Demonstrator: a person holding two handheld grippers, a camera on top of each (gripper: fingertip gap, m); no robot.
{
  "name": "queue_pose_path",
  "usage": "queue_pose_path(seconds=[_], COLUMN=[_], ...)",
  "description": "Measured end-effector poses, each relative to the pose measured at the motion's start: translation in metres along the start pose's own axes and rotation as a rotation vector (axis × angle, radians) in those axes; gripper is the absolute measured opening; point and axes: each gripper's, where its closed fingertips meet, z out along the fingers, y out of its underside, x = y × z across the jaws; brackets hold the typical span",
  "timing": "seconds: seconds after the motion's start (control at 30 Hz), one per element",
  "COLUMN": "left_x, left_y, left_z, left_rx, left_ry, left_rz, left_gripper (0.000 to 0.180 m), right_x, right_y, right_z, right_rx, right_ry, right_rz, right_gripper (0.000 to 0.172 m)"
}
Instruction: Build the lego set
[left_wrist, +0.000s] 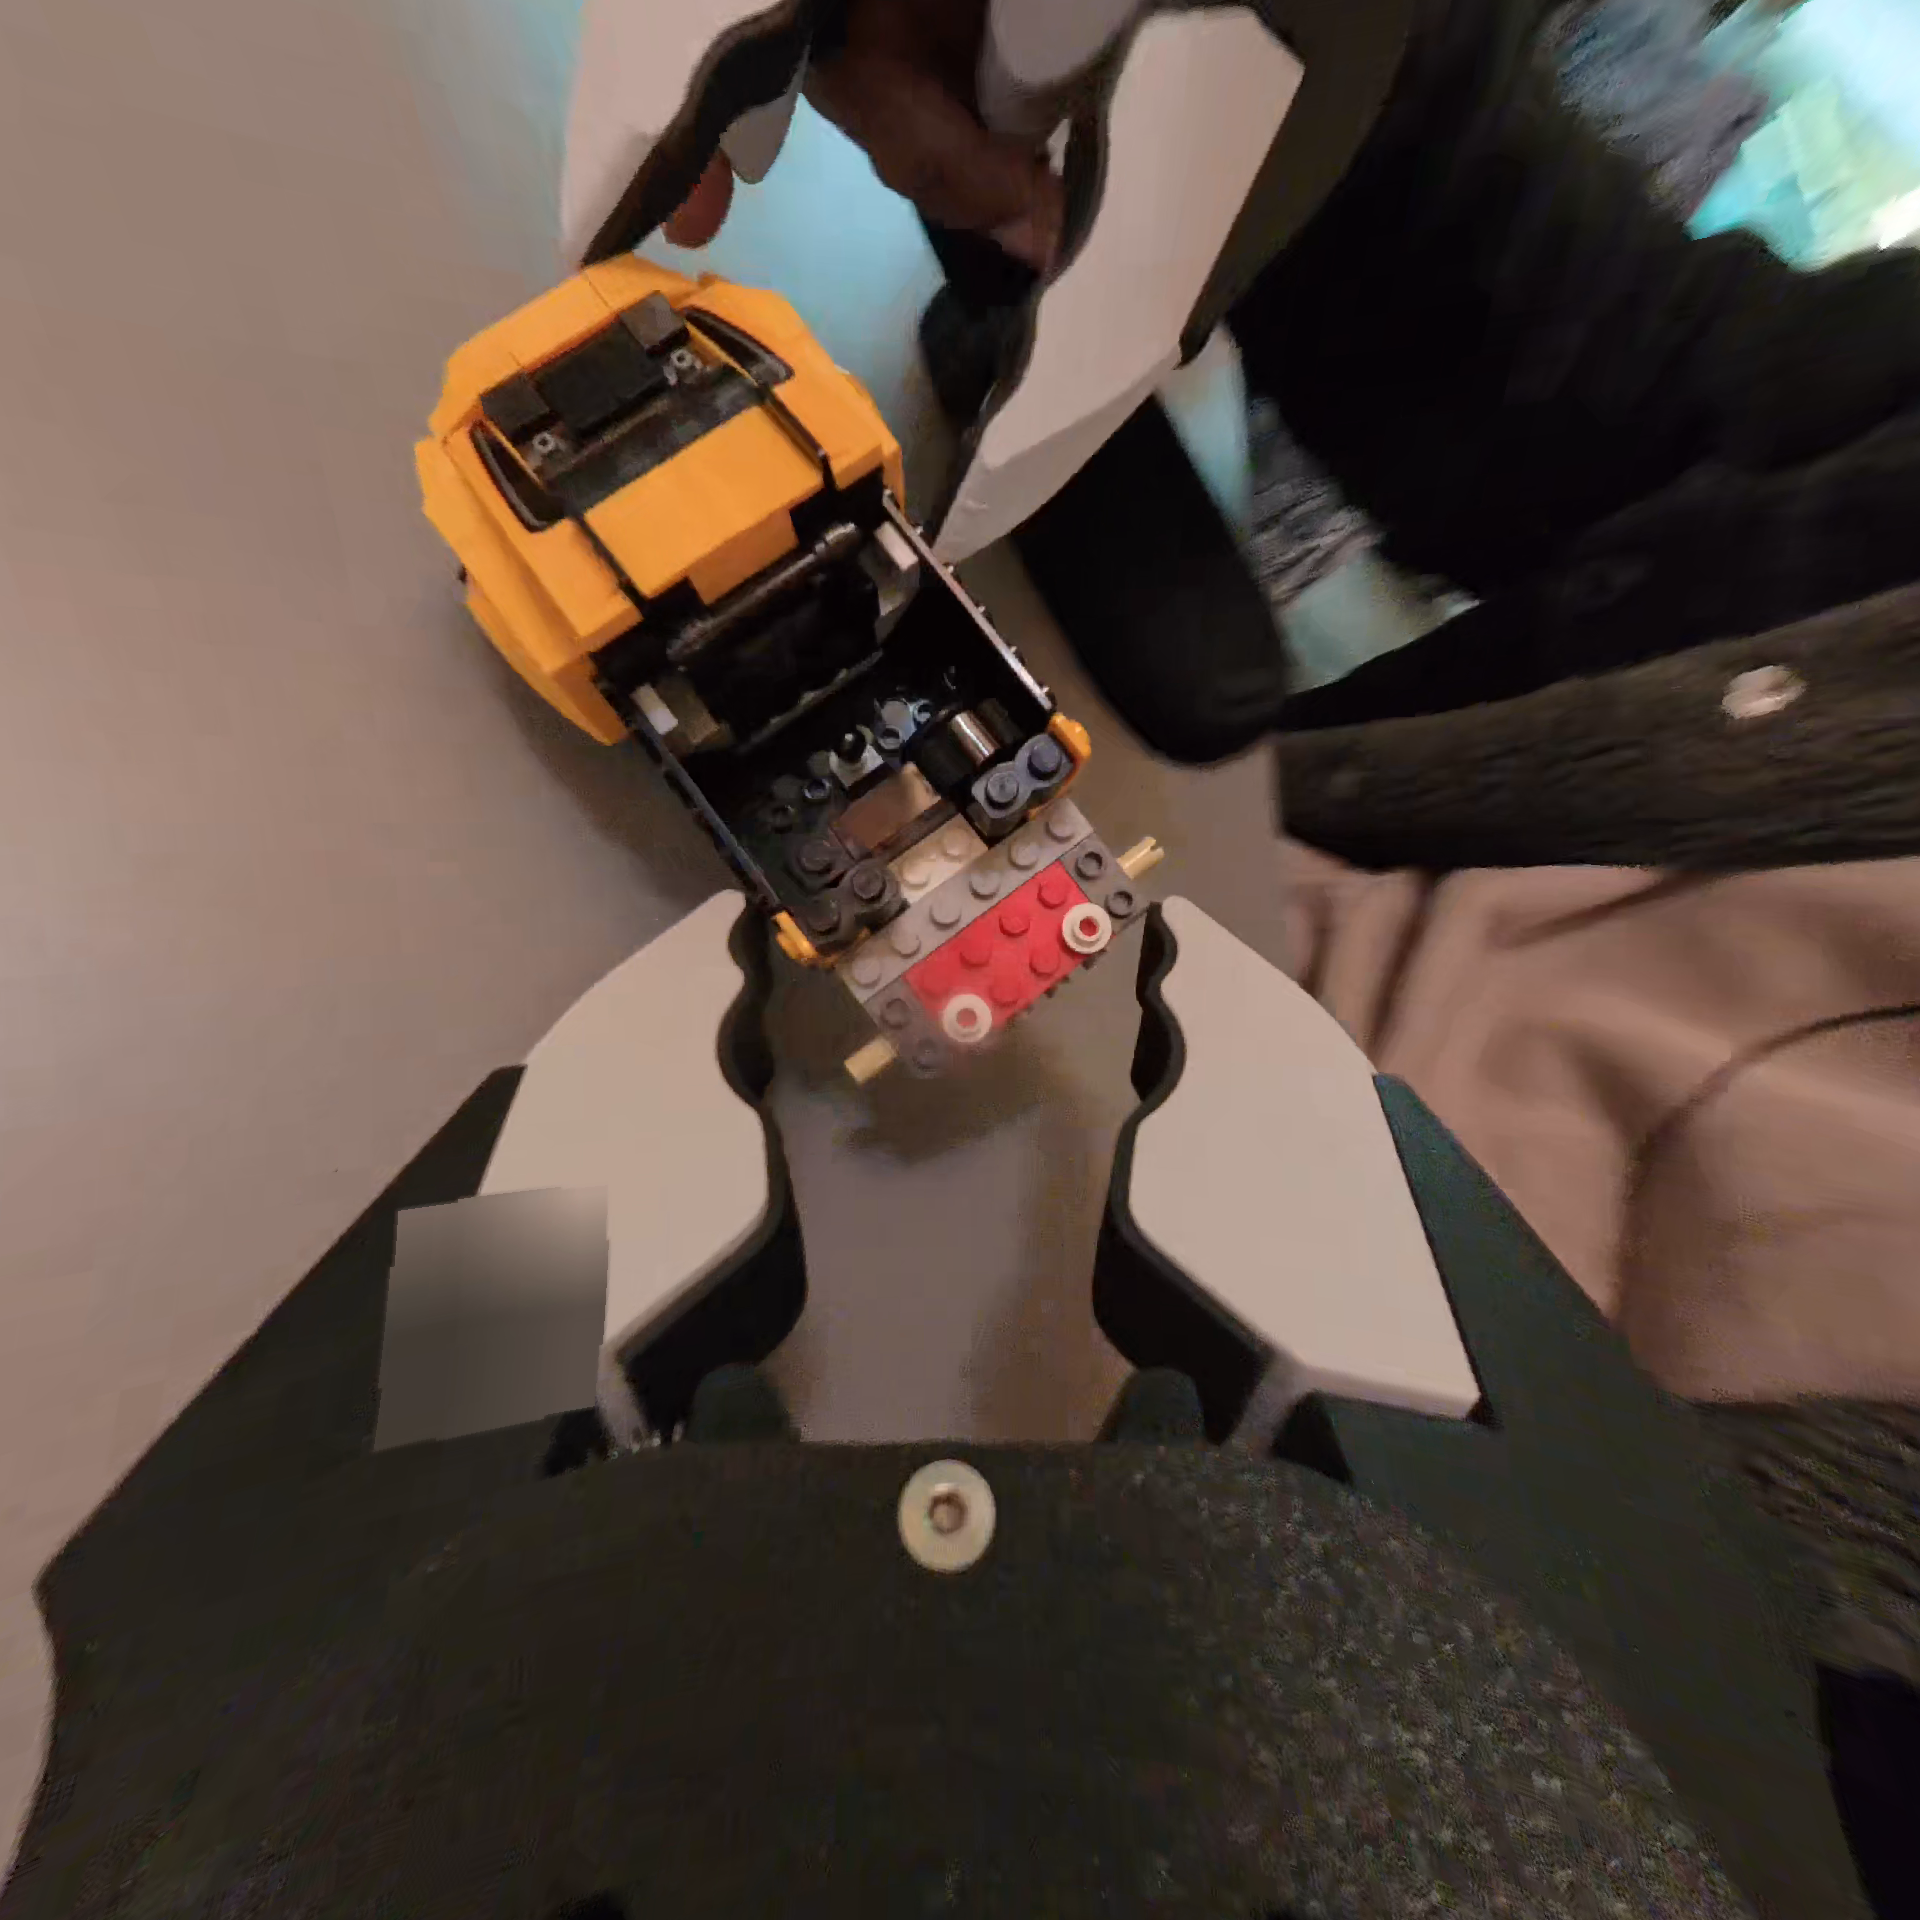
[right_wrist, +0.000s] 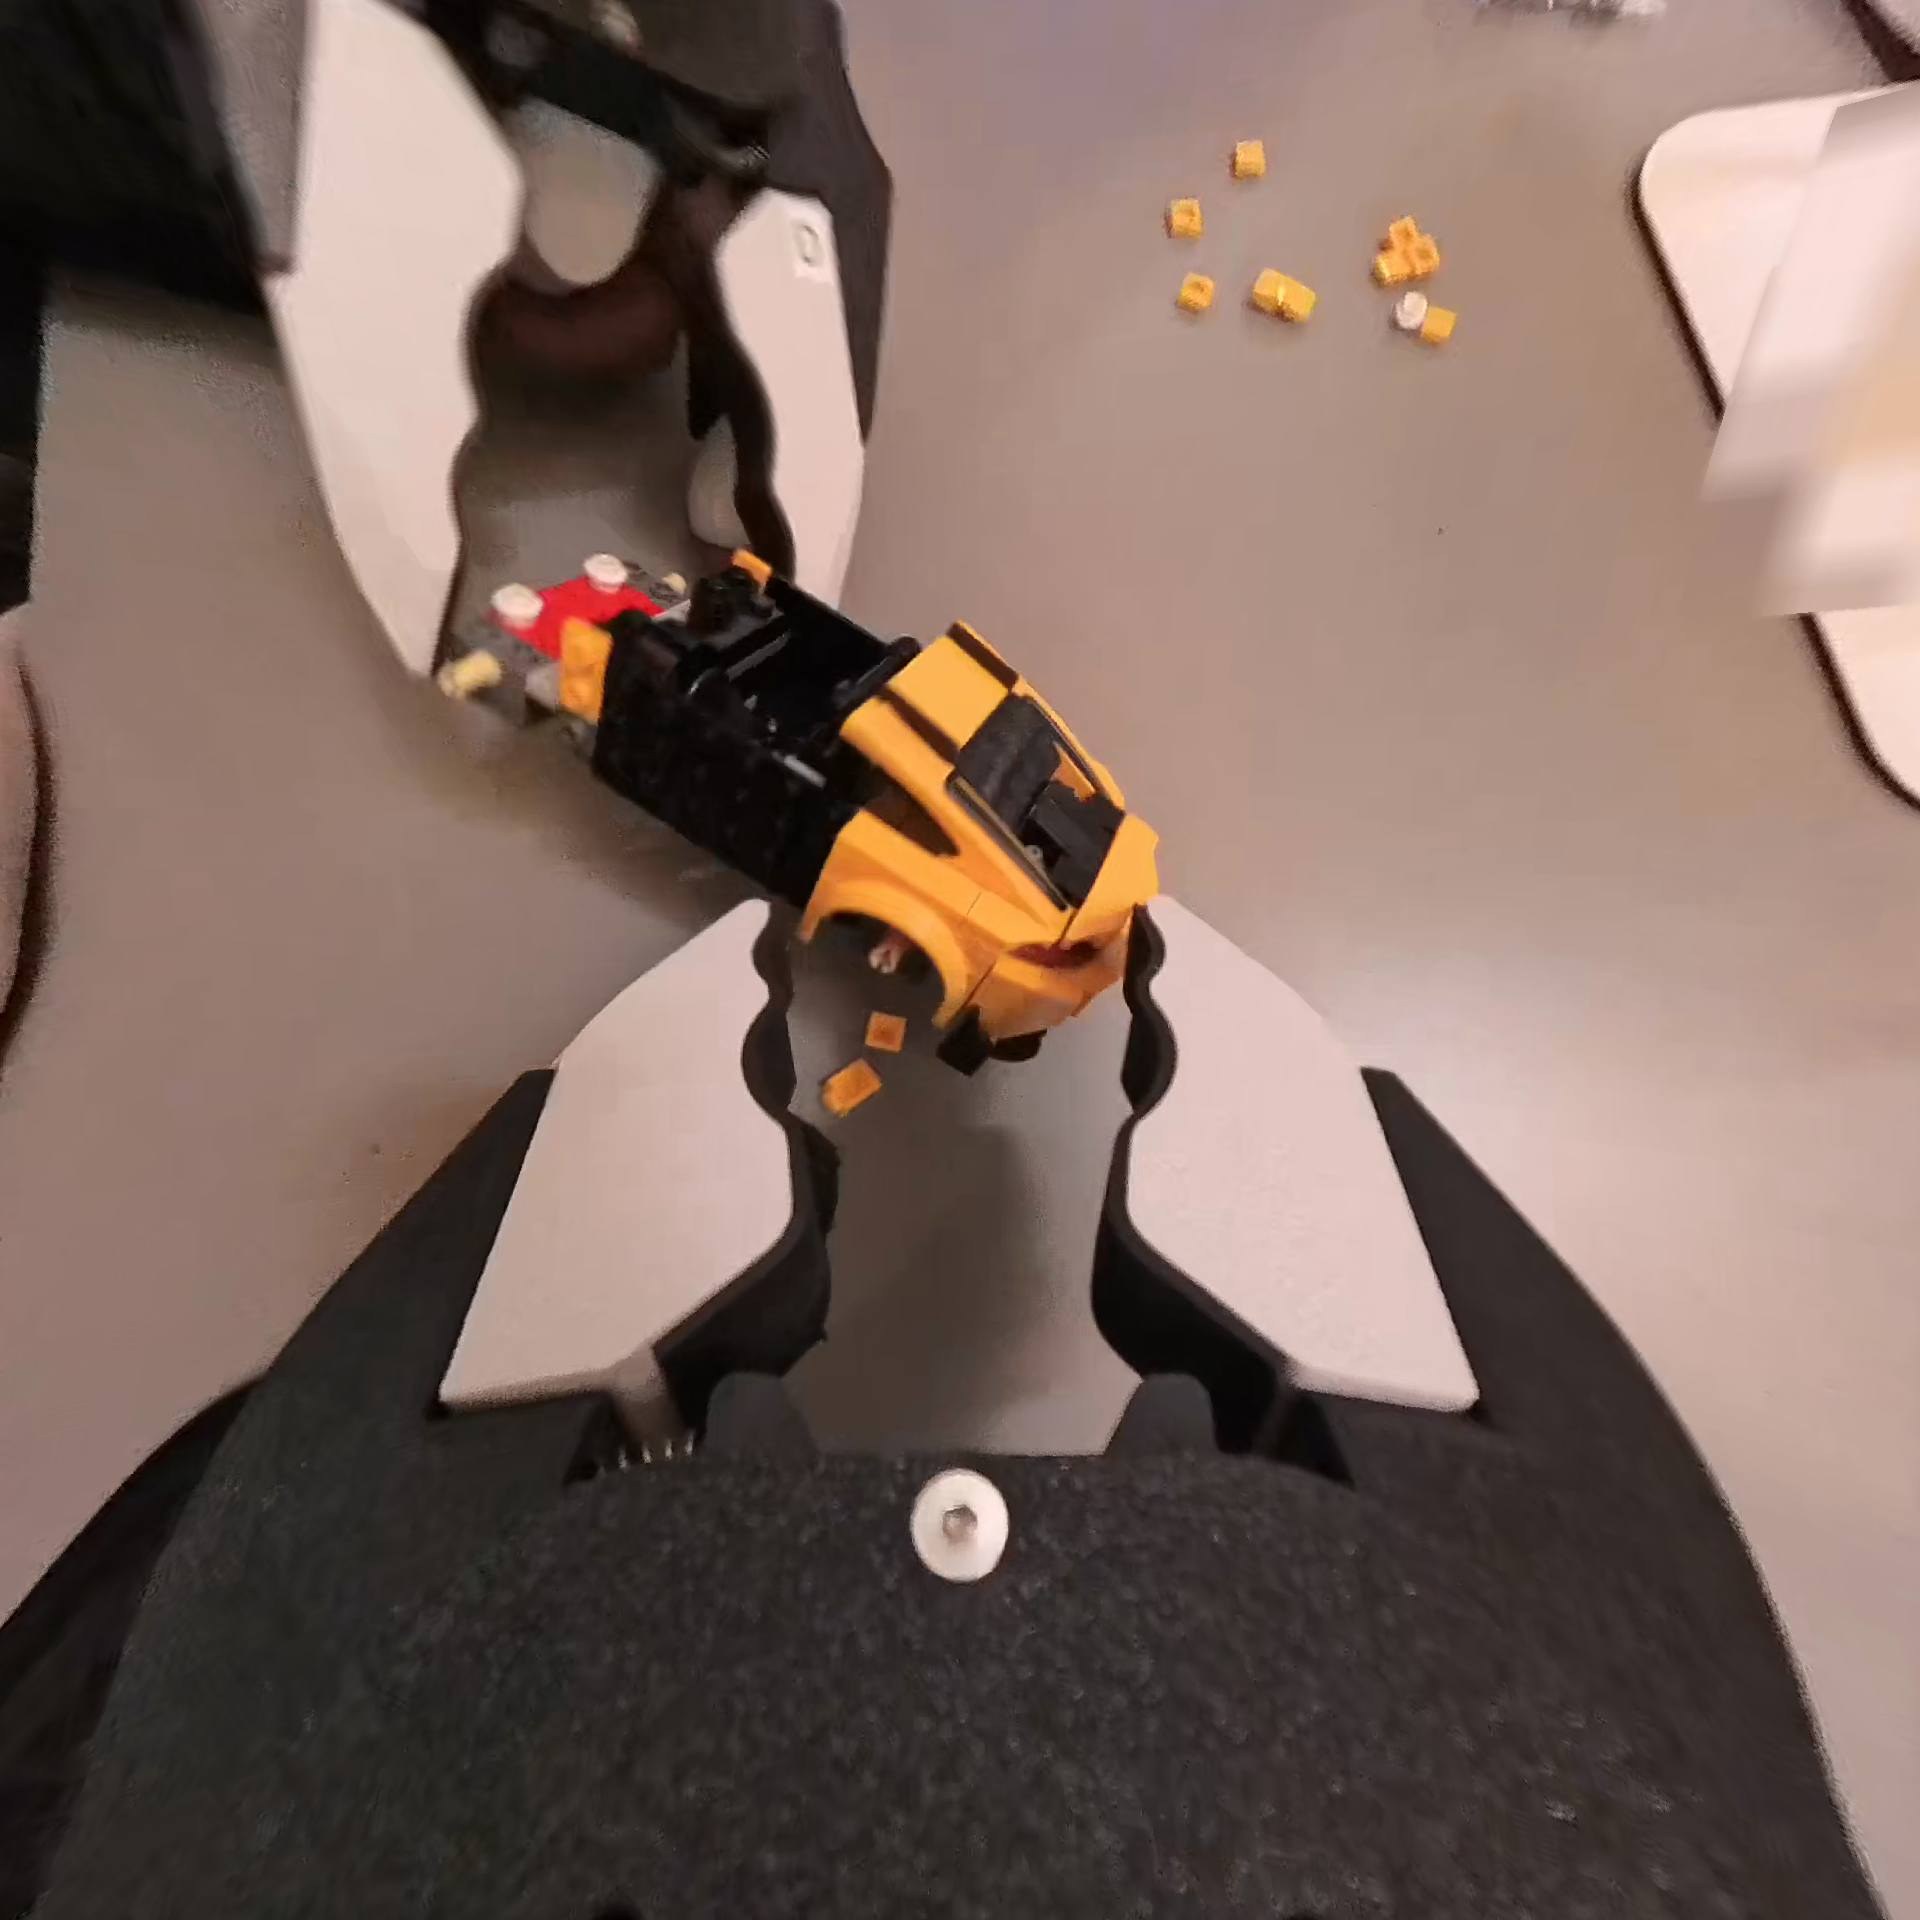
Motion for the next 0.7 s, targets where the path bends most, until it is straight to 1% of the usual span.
queue_pose_path(seconds=[0.07, 0.17, 0.23, 0.27, 0.3, 0.33, 0.4, 0.43, 0.5, 0.53, 0.6, 0.7], left_x=[0.004, 0.011, 0.017, 0.019, 0.022, 0.023, 0.025, 0.024, 0.019, 0.015, 0.007, 0.001], left_y=[-0.005, -0.006, -0.005, -0.005, -0.005, -0.005, -0.003, -0.004, -0.007, -0.009, -0.013, -0.022], left_z=[-0.003, -0.005, -0.004, -0.003, -0.003, -0.003, -0.003, -0.003, -0.006, -0.009, -0.014, -0.02], left_rx=[0.046, 0.056, 0.048, 0.044, 0.042, 0.038, 0.03, 0.035, 0.059, 0.072, 0.087, 0.12], left_ry=[0.089, 0.212, 0.266, 0.284, 0.3, 0.313, 0.326, 0.314, 0.265, 0.219, 0.092, -0.103], left_rz=[-0.096, -0.202, -0.222, -0.223, -0.227, -0.233, -0.236, -0.235, -0.208, -0.169, -0.051, 0.16], left_gripper=[0.068, 0.067, 0.068, 0.068, 0.068, 0.068, 0.068, 0.068, 0.07, 0.074, 0.083, 0.084], right_x=[-0.003, -0.004, -0.005, -0.005, -0.006, -0.007, -0.007, -0.008, -0.004, -0.004, -0.003, -0.001], right_y=[-0.002, -0.005, -0.005, -0.003, -0.002, -0.004, -0.004, -0.003, -0.004, -0.004, -0.006, -0.007], right_z=[-0.007, -0.011, -0.009, -0.005, -0.001, 0.002, 0.007, 0.008, 0.009, 0.01, 0.011, 0.016], right_rx=[0.05, 0.073, 0.02, -0.022, -0.053, -0.059, -0.081, -0.092, -0.11, -0.12, -0.142, -0.212], right_ry=[0.041, 0.197, 0.276, 0.289, 0.284, 0.283, 0.264, 0.247, 0.244, 0.226, 0.201, 0.172], right_rz=[-0.065, -0.293, -0.437, -0.49, -0.523, -0.542, -0.564, -0.561, -0.52, -0.496, -0.463, -0.434], right_gripper=[0.066, 0.076, 0.08, 0.083, 0.082, 0.078, 0.053, 0.046, 0.045, 0.045, 0.045, 0.044])
